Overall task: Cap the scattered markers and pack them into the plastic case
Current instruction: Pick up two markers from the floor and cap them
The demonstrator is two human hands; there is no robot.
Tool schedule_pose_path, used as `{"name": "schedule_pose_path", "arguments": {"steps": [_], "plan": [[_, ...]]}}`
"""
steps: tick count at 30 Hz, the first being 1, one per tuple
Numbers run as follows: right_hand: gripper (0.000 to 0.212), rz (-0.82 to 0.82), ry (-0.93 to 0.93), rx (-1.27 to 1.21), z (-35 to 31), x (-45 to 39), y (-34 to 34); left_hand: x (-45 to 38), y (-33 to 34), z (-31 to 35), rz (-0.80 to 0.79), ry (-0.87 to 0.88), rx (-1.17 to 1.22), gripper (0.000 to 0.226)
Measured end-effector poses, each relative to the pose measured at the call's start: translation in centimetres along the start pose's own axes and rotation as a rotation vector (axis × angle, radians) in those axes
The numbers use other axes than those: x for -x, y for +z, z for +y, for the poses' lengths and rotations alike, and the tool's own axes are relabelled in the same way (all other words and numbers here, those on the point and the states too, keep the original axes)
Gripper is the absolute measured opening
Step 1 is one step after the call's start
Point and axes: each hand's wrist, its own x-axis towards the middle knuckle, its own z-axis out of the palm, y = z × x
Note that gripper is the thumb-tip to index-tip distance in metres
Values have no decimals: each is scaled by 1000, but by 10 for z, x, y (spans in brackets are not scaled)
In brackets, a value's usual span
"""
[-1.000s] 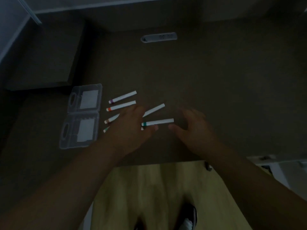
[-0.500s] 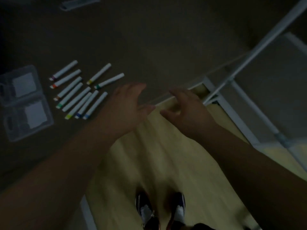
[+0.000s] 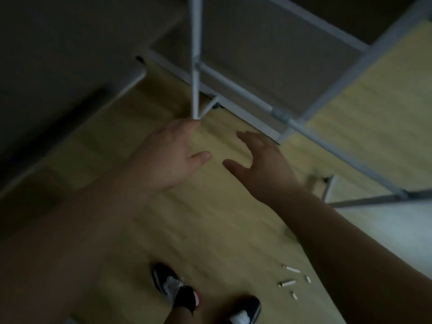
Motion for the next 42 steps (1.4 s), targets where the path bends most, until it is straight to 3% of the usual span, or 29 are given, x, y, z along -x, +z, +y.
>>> {"name": "schedule_pose_path", "arguments": {"steps": [10,17,29,42], "plan": [[74,115,380,-76,214,169,-47,15,155,213,-292,316,-97,76],[75,223,610,-158,301,280,-46,48,247,312,-451,505,-168,77],[73,343,1005,-282,346,386,5,82,348,359,-632,750,-246,75],[72,315,1133,-391,440,467,103,128,492,378,-769,791,-374,73]]}}
